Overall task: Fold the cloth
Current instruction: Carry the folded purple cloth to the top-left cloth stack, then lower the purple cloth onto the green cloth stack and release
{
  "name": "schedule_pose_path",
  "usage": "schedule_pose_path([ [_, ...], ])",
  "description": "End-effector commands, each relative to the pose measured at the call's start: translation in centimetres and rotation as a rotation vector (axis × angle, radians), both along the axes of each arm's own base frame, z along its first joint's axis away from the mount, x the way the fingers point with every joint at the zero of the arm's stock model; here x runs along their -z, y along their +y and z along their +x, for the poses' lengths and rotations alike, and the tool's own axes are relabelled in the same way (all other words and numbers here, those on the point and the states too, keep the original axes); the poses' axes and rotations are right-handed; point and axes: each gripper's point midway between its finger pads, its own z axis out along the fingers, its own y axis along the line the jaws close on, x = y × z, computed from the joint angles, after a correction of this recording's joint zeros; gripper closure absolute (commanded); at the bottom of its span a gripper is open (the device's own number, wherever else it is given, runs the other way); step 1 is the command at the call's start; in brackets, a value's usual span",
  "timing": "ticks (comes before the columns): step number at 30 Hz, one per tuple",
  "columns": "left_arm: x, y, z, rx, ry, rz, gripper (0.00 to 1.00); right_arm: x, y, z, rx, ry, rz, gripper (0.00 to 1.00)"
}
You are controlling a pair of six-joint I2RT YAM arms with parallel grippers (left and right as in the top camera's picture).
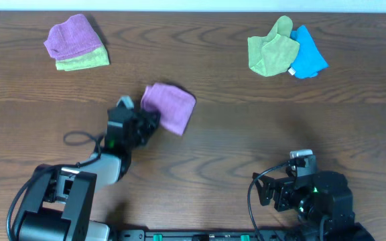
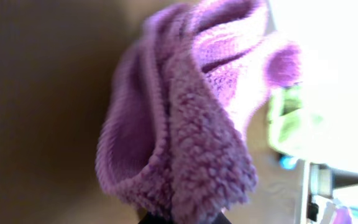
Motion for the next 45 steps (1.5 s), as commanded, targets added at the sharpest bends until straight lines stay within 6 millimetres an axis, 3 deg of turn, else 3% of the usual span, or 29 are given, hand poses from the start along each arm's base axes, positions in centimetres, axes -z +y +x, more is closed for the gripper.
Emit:
schedule_pose_path([
  [1,-3.5,0.0,3.5,0.019,-0.089,0.040,0.94,0.0,-0.3,0.1,0.026,0.000,0.008,0.01],
  [6,-8.2,3.1,8.2,-0.050,-0.079,0.183,0.94,0.0,-0.3,0.1,0.026,0.000,0.008,0.01],
  [10,-13.9,6.3,11.9,-0.140,-0.138,0.284,0.94,0.0,-0.3,0.1,0.026,0.000,0.008,0.01],
  [15,-16.8,8.4,16.1,-0.184,-0.160,0.295,0.94,0.0,-0.3,0.1,0.026,0.000,0.008,0.01],
  [20,-17.9,10.4,20.8,-0.218,-0.200,0.308,0.94,0.0,-0.3,0.1,0.026,0.000,0.008,0.01],
  [26,-18.9,14.9,25.7,-0.299,-0.247,0.318,0.94,0.0,-0.3,0.1,0.026,0.000,0.008,0.01],
  [34,-18.1,20.2,27.2,-0.389,-0.255,0.333,0.94,0.0,-0.3,0.1,0.026,0.000,0.008,0.01],
  [45,-17.0,21.8,28.1,-0.452,-0.271,0.363,0.94,0.0,-0.3,0.1,0.026,0.000,0.008,0.01],
])
